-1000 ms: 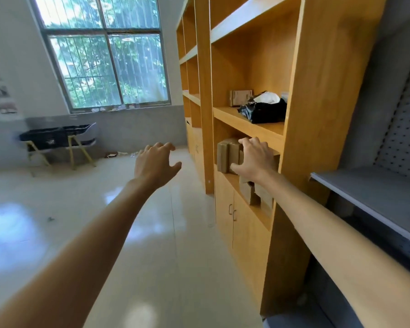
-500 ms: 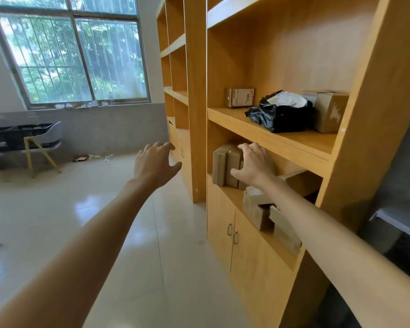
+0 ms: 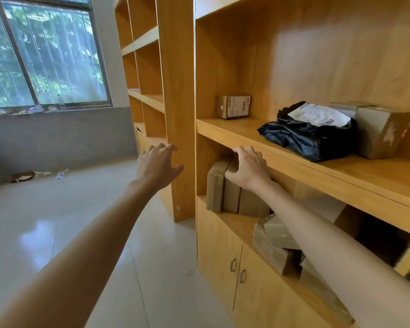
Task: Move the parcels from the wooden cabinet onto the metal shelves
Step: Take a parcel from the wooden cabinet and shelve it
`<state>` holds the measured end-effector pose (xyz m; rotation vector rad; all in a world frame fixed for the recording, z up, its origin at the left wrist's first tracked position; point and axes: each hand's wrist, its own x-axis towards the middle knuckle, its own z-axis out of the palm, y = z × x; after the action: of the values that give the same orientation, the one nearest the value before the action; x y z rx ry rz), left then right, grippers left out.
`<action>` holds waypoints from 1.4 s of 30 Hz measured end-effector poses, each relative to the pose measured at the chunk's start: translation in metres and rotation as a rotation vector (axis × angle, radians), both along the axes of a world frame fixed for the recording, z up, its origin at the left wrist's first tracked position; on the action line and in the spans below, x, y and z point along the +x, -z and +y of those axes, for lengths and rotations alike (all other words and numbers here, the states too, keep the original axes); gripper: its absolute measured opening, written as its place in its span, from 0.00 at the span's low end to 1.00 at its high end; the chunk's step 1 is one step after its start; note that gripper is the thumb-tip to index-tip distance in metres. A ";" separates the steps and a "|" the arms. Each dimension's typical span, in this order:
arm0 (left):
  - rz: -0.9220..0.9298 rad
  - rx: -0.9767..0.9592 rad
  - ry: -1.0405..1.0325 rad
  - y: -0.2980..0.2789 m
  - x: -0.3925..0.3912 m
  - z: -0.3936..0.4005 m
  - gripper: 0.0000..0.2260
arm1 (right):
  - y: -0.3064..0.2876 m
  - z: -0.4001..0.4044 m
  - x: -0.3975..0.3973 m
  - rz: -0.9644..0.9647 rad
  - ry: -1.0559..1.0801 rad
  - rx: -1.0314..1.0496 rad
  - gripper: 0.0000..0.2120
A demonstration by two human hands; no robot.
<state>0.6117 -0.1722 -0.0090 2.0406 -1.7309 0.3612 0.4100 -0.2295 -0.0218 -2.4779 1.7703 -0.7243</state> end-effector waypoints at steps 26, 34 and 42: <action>-0.049 0.008 0.340 0.010 0.133 -0.371 0.23 | 0.010 -0.302 0.132 -0.040 0.307 -0.036 0.34; -0.088 0.005 0.657 0.016 0.162 -0.428 0.21 | 0.017 -0.308 0.172 -0.052 0.585 -0.022 0.34; -0.091 0.079 0.860 0.038 0.168 -0.459 0.21 | 0.041 -0.291 0.201 -0.039 0.815 0.071 0.32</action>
<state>0.7794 -0.6308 -0.0474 1.1512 -2.4894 0.1007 0.6106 -0.5203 -0.0627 -1.6128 2.7251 -0.6804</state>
